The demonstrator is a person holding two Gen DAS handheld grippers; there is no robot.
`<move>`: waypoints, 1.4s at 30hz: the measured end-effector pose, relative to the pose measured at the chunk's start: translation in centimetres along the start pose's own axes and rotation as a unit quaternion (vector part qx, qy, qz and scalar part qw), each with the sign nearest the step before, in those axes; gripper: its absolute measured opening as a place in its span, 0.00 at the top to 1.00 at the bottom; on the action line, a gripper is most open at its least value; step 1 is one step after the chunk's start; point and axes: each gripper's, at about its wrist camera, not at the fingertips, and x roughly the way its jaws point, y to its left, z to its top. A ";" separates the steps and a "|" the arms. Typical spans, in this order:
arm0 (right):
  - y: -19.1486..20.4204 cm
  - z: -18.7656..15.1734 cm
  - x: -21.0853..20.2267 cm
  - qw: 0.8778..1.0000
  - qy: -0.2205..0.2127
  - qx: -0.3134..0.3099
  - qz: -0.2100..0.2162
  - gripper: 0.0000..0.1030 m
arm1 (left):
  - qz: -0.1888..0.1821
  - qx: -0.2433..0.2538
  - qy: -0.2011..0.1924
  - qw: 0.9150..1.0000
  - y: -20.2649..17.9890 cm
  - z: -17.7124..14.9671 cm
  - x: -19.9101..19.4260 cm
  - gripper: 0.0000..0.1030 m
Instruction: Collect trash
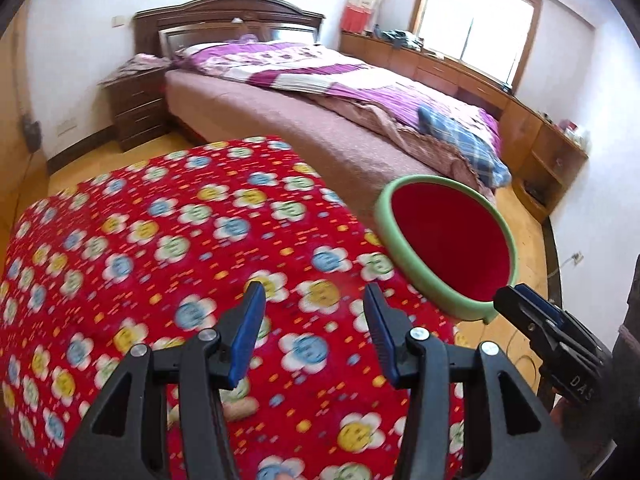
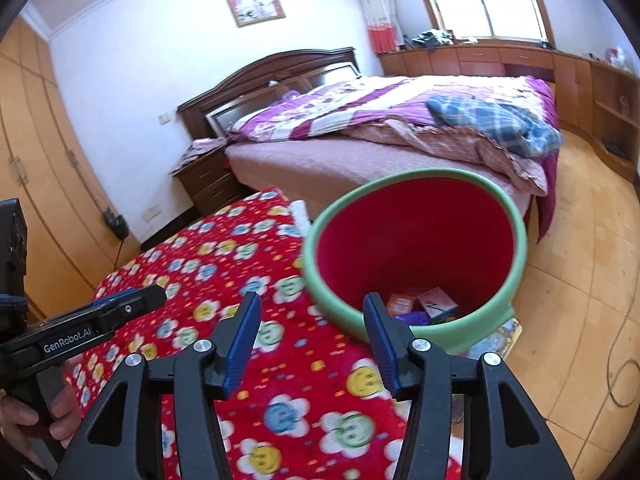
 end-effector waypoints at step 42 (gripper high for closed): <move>9.1 -8.9 -2.6 0.994 -0.012 -0.099 0.037 0.31 | 0.167 -0.081 -0.064 0.980 7.5 -11.3 -6.8 0.49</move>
